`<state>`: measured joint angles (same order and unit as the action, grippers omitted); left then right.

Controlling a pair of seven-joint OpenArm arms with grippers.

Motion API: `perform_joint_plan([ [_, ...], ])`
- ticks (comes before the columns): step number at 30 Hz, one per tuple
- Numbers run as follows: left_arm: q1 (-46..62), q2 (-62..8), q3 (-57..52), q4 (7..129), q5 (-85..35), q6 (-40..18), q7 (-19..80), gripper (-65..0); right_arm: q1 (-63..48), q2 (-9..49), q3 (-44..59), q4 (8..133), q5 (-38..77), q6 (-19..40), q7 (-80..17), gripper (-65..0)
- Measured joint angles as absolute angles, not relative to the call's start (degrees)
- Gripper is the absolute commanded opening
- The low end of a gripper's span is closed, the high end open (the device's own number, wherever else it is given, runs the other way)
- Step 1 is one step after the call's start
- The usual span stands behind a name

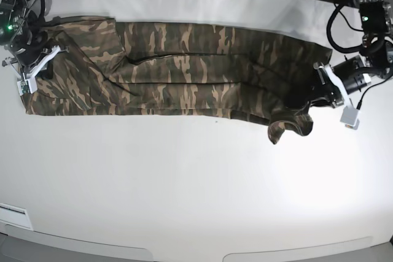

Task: Fold the T-shirt properly
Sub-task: 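Grasp the opposite end of the strip with the right gripper, then fold the strip end held by the left gripper toward the right gripper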

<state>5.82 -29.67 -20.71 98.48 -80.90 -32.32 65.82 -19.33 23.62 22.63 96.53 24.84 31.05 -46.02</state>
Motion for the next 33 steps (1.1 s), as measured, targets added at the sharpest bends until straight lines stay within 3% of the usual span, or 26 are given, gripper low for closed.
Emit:
perform_joint_plan([
  [7,5.5,-28.4,-20.7,99.4,-83.2,-35.2,68.7,-65.0,-18.8,24.0,21.1,94.3,25.6,30.6,-43.7,-65.0],
  [15,2.8,-19.1,-19.4,100.9,-83.2,-35.2,68.8,-65.0,-18.7,24.0,21.1,94.1,27.5,30.6,-43.7,-65.0],
  [24,2.8,-10.3,-10.3,100.9,-83.0,-37.9,68.8,-65.0,-18.7,24.0,21.1,94.1,27.6,30.6,-43.7,-65.0],
  [33,2.8,-3.8,-4.4,100.9,-66.1,-39.2,60.6,-65.0,-18.7,24.0,21.1,94.1,27.6,30.6,-43.7,-65.0],
])
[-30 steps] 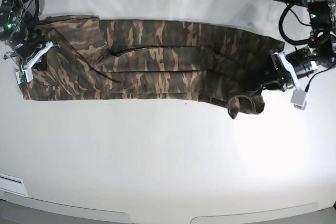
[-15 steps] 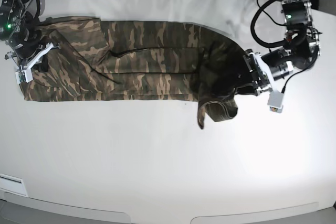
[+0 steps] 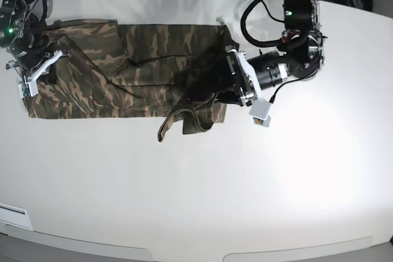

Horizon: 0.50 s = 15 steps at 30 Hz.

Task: Fold the T-shirt properly
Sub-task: 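Fold the strip end held by the left gripper toward the right gripper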

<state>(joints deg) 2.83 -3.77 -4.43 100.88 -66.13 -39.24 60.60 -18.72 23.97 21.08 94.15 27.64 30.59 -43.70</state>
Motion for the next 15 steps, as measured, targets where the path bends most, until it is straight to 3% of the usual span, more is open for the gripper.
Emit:
perform_joint_plan([
  [14,2.9,-1.9,2.9,100.9,-60.4,-39.3,55.5,-65.0,-18.6,24.0,21.1,94.1,27.6,31.3,-44.1,-65.0],
  [15,2.9,-1.9,3.3,100.9,-60.4,-39.3,55.4,-61.7,-18.6,24.0,21.1,94.1,27.6,31.3,-44.1,-65.0],
])
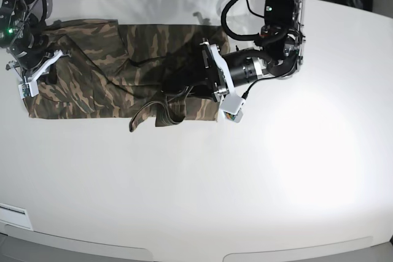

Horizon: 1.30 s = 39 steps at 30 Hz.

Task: Fold the T-shirt properly
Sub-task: 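Fold the strip end held by the left gripper toward the right gripper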

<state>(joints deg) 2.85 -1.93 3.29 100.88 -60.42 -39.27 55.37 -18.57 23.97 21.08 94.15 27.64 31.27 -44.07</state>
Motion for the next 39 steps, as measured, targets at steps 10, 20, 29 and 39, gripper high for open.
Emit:
perform_joint_plan([
  [10,2.7,-2.0,7.4,100.9,-59.2,-39.2,46.0,-34.6,-18.5,24.0,21.1,94.1,28.3,31.3,-44.6,-65.0],
  [20,-0.1,-1.9,2.9,100.9,-59.0,-39.3,45.5,-60.5,-18.4,24.0,21.1,94.1,30.7,32.5,-45.6,-65.0],
  [29,-2.5,-3.4,-9.1,101.6,-58.5,-38.5,56.4,-65.0,-18.4,23.9,21.1,94.1,30.7,32.6,-45.6,-65.0],
  [39,1.5,-7.0,-9.0,101.6,-41.5,-31.5,55.0,-65.0,-18.4,23.9,21.1,94.1,30.7,32.6,-45.7,-65.0],
])
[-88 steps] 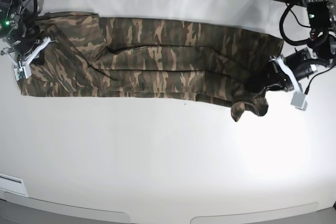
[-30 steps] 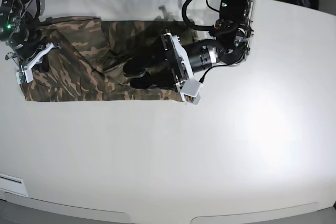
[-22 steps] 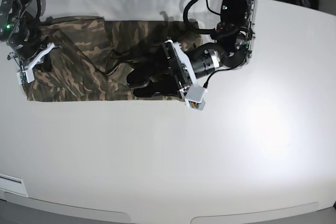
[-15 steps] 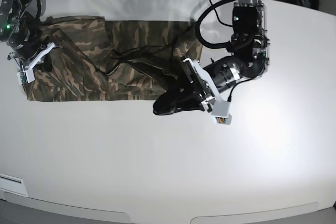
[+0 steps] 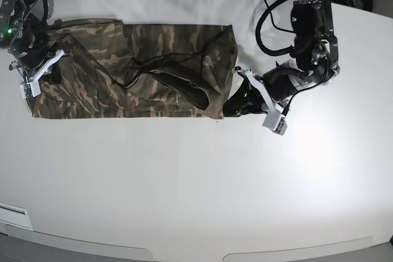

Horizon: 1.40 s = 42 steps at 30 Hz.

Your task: Fold the T-shirt properly

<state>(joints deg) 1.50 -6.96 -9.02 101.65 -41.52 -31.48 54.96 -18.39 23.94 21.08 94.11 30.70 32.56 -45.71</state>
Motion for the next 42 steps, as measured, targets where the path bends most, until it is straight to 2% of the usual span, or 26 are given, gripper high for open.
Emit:
perform_joint_plan([
  [5,3.2,-7.0,-6.2,101.6,-44.1,-31.3,53.7,-65.0,-18.4,23.9,21.1,94.1,30.7,32.5,-45.8,-65.0],
  [9,4.1,-7.3,1.6,101.6,-50.4,-38.2,54.2,-65.0,-18.3,23.9,21.1,94.1,30.7,32.3,-45.9,-65.0],
  [16,4.1,-7.3,13.0,101.6,-63.2,-39.3,63.3,-65.0,-18.3,23.9,21.0,94.1,30.7,32.3,-45.9,-65.0],
  [20,3.7,-7.3,14.1,101.6,-65.6,-39.3,64.5,-65.0,-18.3,23.9,21.0,94.1,30.7,32.3,-45.9,-65.0],
  [24,1.1,-7.1,10.5,101.6,-65.6,-39.3,63.8,-65.0,-18.3,23.9,21.0,94.1,30.7,32.2,-45.9,-65.0],
  [26,0.0,-6.8,8.4,101.6,-63.5,-39.3,60.9,-65.0,-18.3,23.9,21.0,94.1,30.7,32.2,-45.9,-65.0],
  [29,-0.4,-6.8,7.4,101.8,-51.1,-39.5,57.5,-65.0,-18.3,23.9,21.0,94.1,31.0,32.2,-46.0,-65.0],
  [31,0.3,-6.9,8.6,101.7,-42.8,-39.4,56.5,-65.0,-18.2,23.9,21.0,94.1,31.0,32.2,-46.0,-65.0],
  [36,1.0,-7.1,15.0,101.7,-32.7,-37.8,54.4,-65.0,-17.3,23.8,21.0,94.1,31.1,32.4,-47.3,-65.0],
  [40,2.6,-9.0,17.9,98.9,-22.2,-33.9,48.4,-65.0,-17.0,23.8,20.8,95.5,30.9,31.4,-48.6,-65.0],
  [42,2.9,-10.2,18.1,97.6,-21.3,-32.2,44.6,-65.0,-17.0,24.2,20.5,96.6,30.4,30.9,-49.6,-65.0],
])
